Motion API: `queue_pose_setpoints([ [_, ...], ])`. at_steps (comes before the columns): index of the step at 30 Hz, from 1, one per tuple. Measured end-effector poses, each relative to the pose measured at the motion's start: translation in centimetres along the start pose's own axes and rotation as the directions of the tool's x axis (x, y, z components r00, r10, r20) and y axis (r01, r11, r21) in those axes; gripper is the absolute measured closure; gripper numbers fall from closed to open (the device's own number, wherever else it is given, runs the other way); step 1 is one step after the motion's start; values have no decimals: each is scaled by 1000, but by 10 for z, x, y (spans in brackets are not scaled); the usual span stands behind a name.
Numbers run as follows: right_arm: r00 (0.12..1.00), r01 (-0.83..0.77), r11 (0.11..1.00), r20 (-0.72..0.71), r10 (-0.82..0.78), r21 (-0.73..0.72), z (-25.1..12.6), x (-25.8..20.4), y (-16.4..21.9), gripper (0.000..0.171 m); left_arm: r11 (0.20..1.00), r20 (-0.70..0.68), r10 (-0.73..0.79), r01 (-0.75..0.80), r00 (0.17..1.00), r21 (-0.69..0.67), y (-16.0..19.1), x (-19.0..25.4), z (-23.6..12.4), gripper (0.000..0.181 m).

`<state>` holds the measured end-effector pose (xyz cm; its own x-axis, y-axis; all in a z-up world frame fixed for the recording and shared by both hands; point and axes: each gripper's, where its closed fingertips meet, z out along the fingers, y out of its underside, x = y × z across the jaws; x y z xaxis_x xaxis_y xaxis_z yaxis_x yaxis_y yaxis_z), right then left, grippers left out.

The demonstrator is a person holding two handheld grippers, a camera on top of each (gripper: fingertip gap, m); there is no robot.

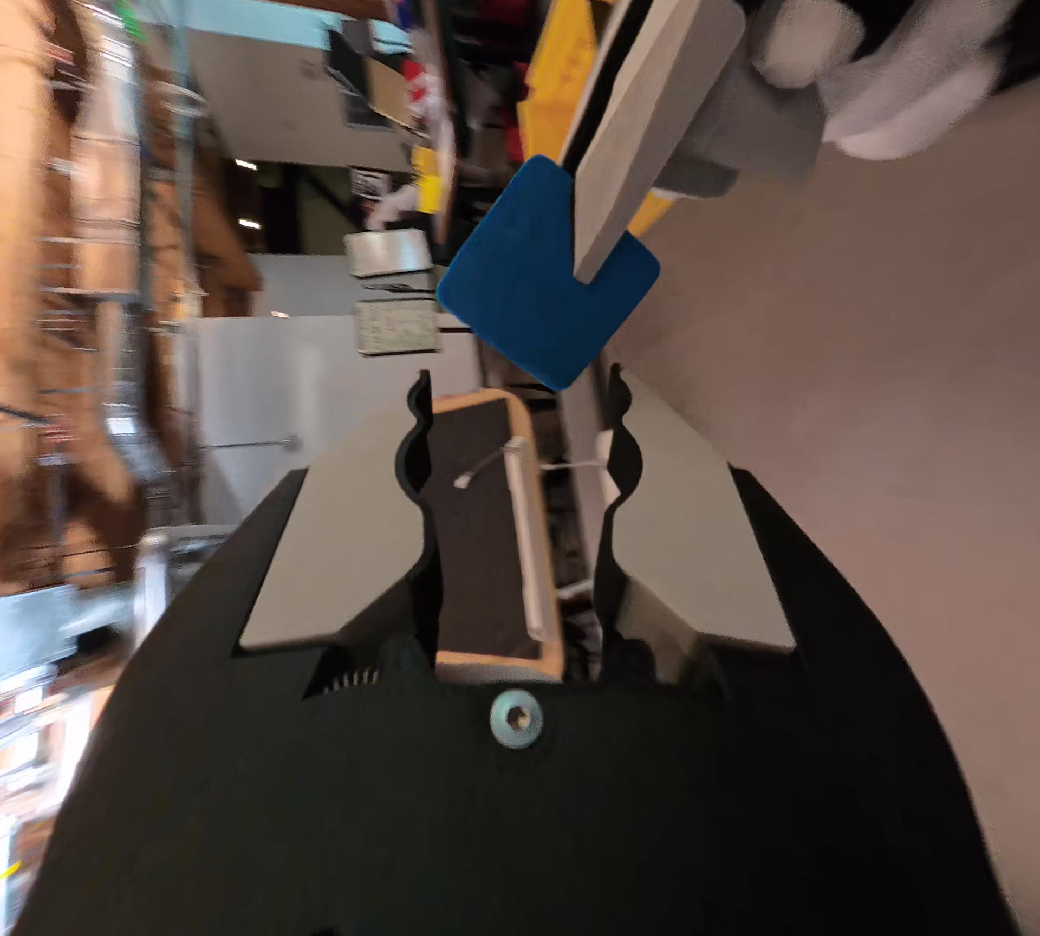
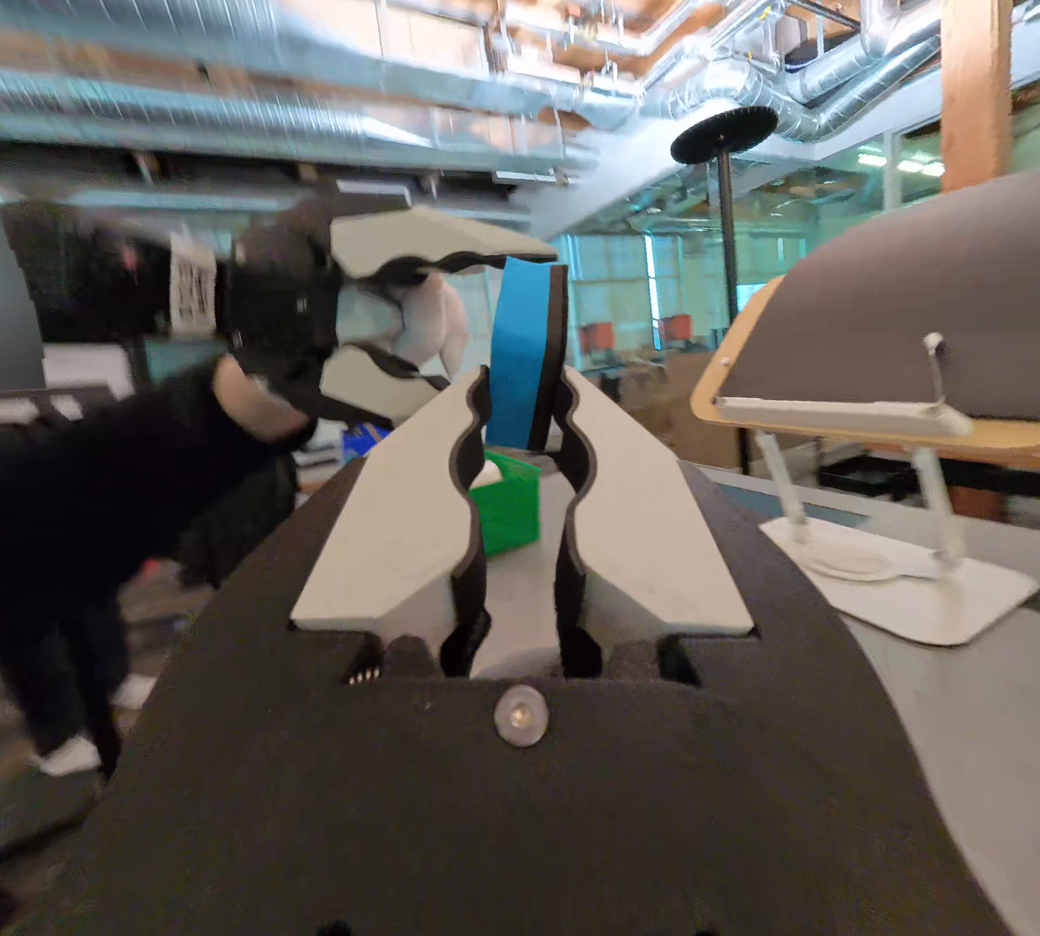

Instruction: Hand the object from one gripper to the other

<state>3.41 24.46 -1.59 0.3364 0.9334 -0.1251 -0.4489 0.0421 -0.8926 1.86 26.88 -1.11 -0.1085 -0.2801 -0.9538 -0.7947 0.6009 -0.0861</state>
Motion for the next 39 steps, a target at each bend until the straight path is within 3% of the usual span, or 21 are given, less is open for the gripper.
queue_pose_setpoints([
  [3,980,-195,978,51,191,74,-3,5,-9,152,986,235,162,-167,958,0,-12,-11,-3,121],
  [7,914,-398,909,142,380,125,-5,6,-14,152,905,434,410,-416,802,-87,-24,-9,-1,126],
  [11,849,-513,850,215,482,120,-1,0,-14,152,800,525,561,-582,640,-145,-33,-2,1,139],
  [14,805,-577,808,254,537,119,0,-1,-15,152,781,550,579,-603,602,-162,-35,-4,2,153],
  [18,761,-628,771,295,578,106,0,-3,-16,152,765,561,594,-620,576,-173,-38,-6,0,157],
  [22,756,-640,759,274,594,119,1,1,-14,150,773,533,596,-610,601,-177,-34,-5,3,160],
  [24,784,-616,775,203,587,141,2,11,-11,122,788,513,583,-593,630,-166,-32,-5,4,161],
  [26,817,-576,803,147,557,157,-1,21,-10,112,818,483,553,-552,679,-160,-26,-9,6,161],
  [30,939,-342,927,10,345,155,-9,29,-16,104,919,358,392,-382,848,-99,-9,-15,8,161],
  [32,991,-106,989,-69,113,100,-10,24,-18,103,975,216,221,-210,951,-70,3,-11,12,161],
  [34,965,203,979,-167,-201,-2,-10,20,-18,101,997,118,54,-48,992,-57,9,-12,11,161],
  [35,903,368,927,-210,-375,-74,-11,19,-18,100,997,45,-25,28,999,-70,13,-7,12,161],
  [37,691,635,738,-258,-675,-227,-11,17,-18,99,975,-91,-216,209,972,-79,13,1,12,161],
  [39,452,780,515,-249,-856,-356,-10,15,-16,95,901,-252,-433,423,866,-92,5,13,11,161],
])
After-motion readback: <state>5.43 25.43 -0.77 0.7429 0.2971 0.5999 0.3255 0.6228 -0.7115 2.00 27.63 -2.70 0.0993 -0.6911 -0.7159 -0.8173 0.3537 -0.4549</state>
